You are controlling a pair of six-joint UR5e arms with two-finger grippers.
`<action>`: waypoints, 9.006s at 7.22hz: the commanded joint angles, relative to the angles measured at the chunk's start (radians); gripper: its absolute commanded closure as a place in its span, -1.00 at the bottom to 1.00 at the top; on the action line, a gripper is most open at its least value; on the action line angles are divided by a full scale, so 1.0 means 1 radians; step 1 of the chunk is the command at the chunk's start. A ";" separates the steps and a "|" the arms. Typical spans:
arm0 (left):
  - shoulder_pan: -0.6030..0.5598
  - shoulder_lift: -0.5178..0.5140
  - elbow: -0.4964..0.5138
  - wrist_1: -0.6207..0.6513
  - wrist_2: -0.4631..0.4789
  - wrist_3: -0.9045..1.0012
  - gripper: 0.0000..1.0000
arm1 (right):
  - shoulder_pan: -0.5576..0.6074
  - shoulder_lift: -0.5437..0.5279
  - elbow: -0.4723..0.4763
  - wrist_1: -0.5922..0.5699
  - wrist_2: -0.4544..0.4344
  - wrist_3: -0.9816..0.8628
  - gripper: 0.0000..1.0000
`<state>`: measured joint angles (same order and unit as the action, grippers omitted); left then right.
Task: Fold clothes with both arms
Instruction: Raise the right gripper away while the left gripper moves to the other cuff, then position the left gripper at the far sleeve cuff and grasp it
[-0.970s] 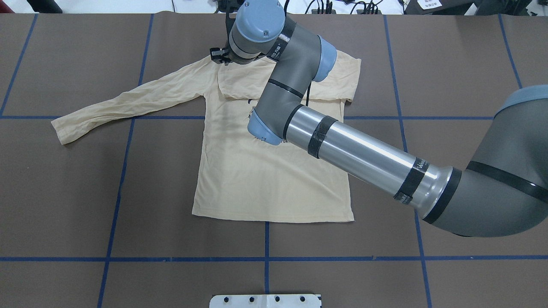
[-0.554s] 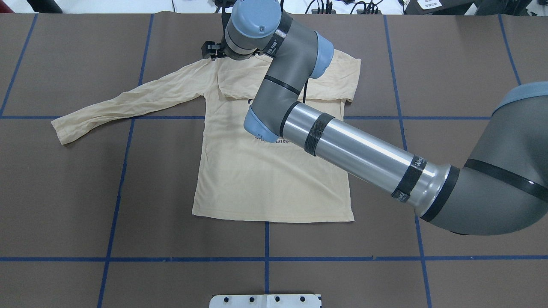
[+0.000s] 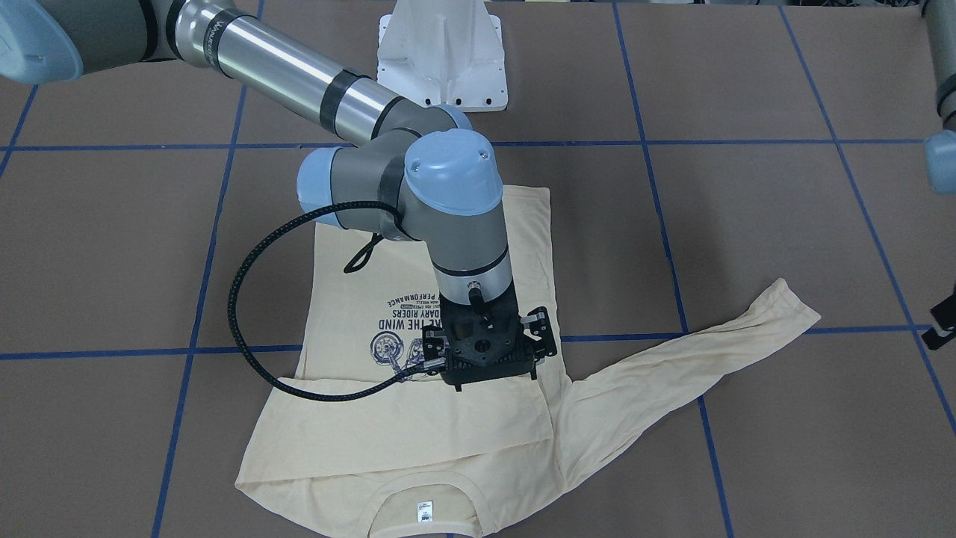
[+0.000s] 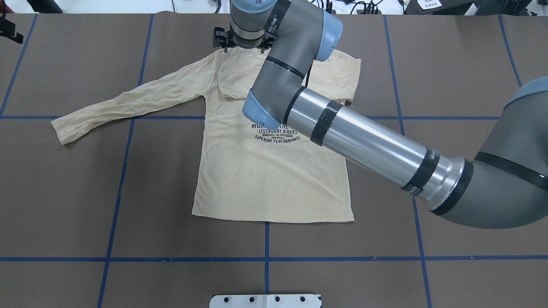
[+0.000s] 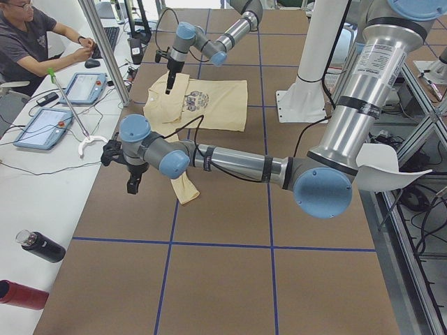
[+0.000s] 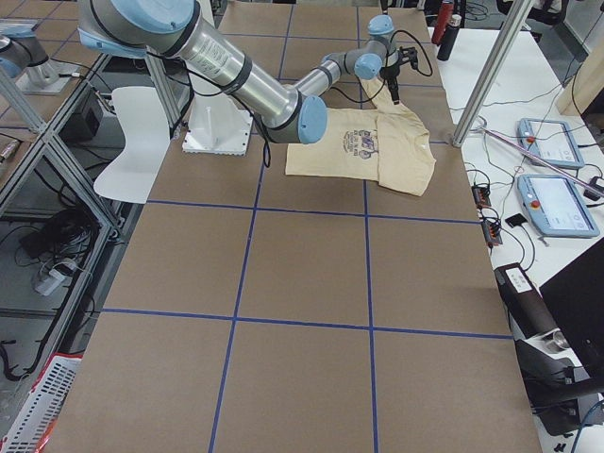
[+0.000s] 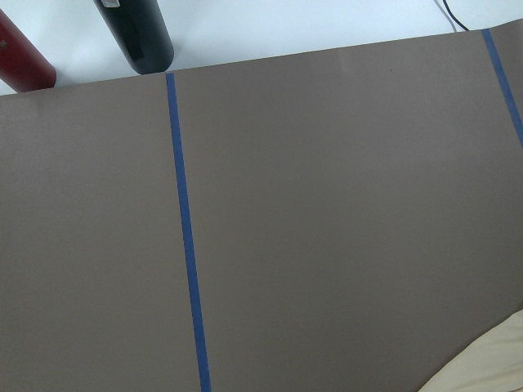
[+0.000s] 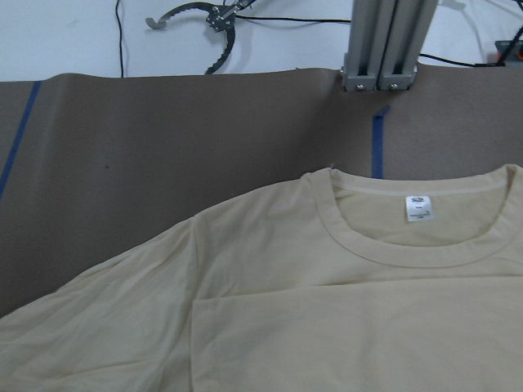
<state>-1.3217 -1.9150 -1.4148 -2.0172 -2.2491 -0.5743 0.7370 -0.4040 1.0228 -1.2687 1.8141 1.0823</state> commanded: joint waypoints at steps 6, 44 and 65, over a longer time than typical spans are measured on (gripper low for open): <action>0.333 0.287 -0.207 -0.152 0.219 -0.424 -0.99 | 0.209 -0.419 0.642 -0.696 0.281 -0.304 -1.00; 0.277 0.192 0.043 -0.235 0.169 -0.067 -0.53 | 0.236 -0.467 0.728 -0.693 0.281 -0.240 -0.99; 0.288 0.156 0.094 -0.235 0.160 -0.071 -0.31 | 0.263 -0.469 0.728 -0.698 0.283 -0.249 -1.00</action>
<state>-1.0340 -1.7584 -1.3208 -2.2519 -2.0859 -0.6452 0.9992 -0.8728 1.7503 -1.9654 2.0969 0.8336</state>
